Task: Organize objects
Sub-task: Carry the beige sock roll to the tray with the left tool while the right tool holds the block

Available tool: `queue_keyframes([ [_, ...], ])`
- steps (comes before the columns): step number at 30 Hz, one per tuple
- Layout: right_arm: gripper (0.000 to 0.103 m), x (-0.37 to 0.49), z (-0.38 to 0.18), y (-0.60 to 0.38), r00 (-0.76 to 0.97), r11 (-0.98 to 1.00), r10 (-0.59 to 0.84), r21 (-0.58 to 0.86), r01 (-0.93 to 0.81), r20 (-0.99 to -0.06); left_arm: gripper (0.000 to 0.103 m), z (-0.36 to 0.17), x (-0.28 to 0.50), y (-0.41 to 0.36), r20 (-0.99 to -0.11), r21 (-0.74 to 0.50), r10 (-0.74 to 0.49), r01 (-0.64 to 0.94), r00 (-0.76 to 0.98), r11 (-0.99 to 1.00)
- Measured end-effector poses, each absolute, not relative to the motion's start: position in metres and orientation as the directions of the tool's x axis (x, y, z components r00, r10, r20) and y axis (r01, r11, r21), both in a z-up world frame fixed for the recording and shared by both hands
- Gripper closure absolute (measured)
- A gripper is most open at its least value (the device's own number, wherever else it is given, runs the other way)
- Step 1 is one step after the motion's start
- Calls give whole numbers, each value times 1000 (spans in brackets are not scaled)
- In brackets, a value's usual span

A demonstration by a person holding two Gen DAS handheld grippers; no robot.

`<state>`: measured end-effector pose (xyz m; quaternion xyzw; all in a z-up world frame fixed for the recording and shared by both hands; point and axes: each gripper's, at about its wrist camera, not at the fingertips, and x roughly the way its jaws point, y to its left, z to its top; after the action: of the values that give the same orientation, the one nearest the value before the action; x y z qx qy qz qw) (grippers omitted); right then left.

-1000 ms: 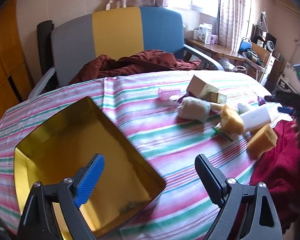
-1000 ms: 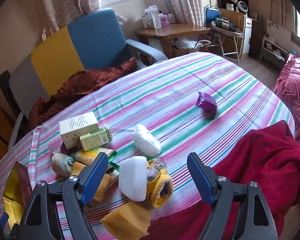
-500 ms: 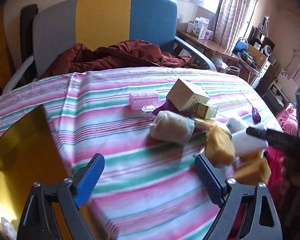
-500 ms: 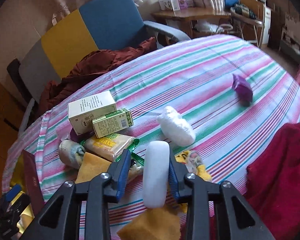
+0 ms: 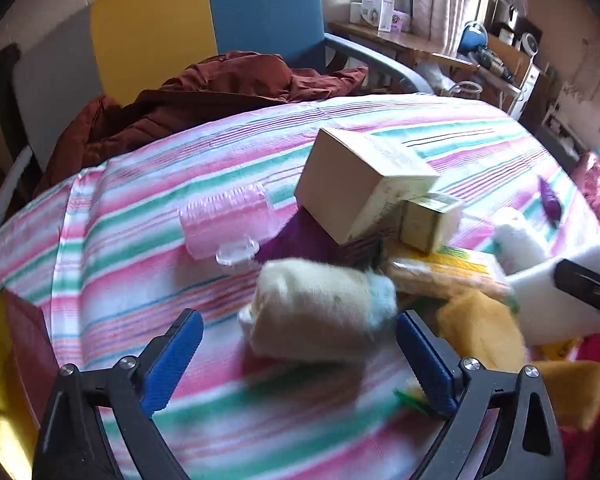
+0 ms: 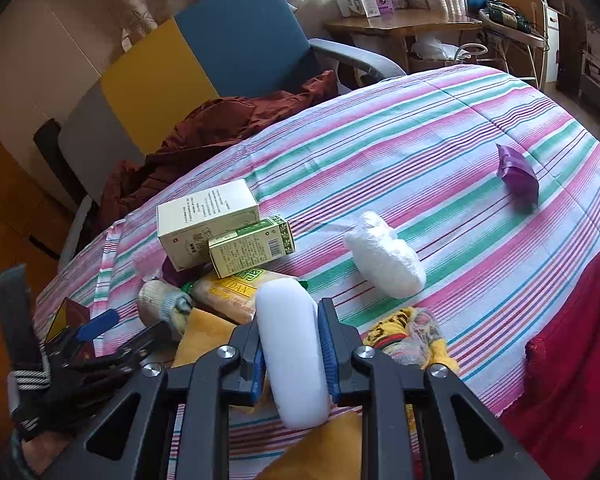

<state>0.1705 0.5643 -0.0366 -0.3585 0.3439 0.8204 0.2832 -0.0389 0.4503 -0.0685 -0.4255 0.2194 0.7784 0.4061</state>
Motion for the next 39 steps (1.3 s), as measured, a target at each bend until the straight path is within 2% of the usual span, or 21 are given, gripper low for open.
queue_keyframes([
  [2, 81, 172, -37, 566, -588, -599, 216, 370, -710, -780, 33, -74, -41, 454, -845, -34, 464, -841, -265, -541],
  [5, 81, 174, -36, 568, -597, -595, 217, 380, -708, -773, 39, -69, -35, 448, -831, -31, 486, -849, -271, -527],
  [16, 81, 185, -3, 556, -681, -639, 316, 382, -668, -661, 39, -20, -4, 355, -786, -133, 561, -816, -258, -562],
  [24, 81, 173, 26, 517, -704, -724, 331, 309, -617, -629, 38, 14, -16, 239, -729, -168, 578, -722, -367, -671],
  [28, 84, 155, 39, 487, -741, -775, 272, 317, -547, -614, 38, 22, -25, 180, -714, -201, 563, -648, -417, -735],
  [34, 84, 115, 47, 429, -795, -854, 93, 362, -373, -600, 38, 23, -28, 97, -701, -200, 512, -552, -497, -810],
  [39, 84, 89, 45, 386, -788, -892, 1, 355, -279, -616, 38, 12, -28, 57, -708, -205, 468, -480, -529, -853],
])
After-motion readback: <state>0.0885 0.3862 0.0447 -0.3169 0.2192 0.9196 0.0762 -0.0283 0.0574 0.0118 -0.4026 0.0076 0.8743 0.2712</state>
